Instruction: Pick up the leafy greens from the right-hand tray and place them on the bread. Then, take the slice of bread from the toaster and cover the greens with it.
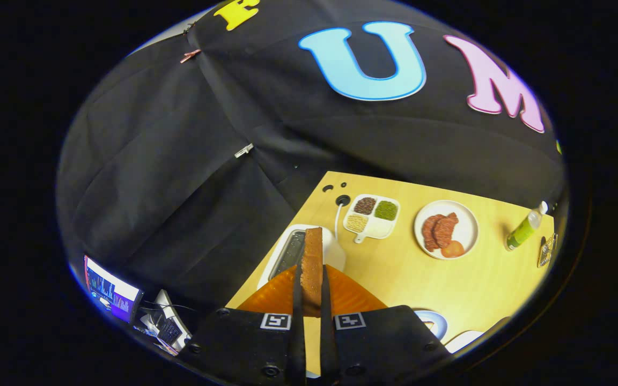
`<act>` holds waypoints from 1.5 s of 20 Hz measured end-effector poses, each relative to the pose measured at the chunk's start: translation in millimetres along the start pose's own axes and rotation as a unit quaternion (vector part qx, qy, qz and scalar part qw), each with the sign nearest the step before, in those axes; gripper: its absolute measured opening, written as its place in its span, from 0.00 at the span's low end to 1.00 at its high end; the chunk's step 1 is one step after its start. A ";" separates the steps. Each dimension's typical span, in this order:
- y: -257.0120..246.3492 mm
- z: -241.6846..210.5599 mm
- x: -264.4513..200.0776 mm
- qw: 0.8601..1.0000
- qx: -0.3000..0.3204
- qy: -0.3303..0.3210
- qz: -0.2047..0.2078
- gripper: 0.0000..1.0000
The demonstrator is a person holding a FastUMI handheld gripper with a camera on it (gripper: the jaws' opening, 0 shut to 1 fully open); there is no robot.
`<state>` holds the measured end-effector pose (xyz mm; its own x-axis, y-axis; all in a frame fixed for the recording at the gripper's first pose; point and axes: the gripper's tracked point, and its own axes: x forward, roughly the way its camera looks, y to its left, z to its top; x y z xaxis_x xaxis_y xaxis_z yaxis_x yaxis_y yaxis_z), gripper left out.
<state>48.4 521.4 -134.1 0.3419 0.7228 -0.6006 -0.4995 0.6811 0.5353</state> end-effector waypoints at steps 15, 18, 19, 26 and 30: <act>-131.2 -177.8 -31.8 0.987 0.152 0.043 -0.025 0.15; -151.2 -204.7 -12.8 0.980 0.191 0.055 -0.023 0.15; -159.1 -212.3 -7.3 0.978 0.200 0.058 -0.024 0.15; -216.8 -260.6 5.7 0.975 0.202 0.060 -0.078 0.17; -243.9 -272.2 7.1 0.974 0.181 0.057 -0.120 0.40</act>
<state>-44.0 328.5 -430.6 0.3127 0.5341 -0.7854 -0.0947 0.8403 0.5337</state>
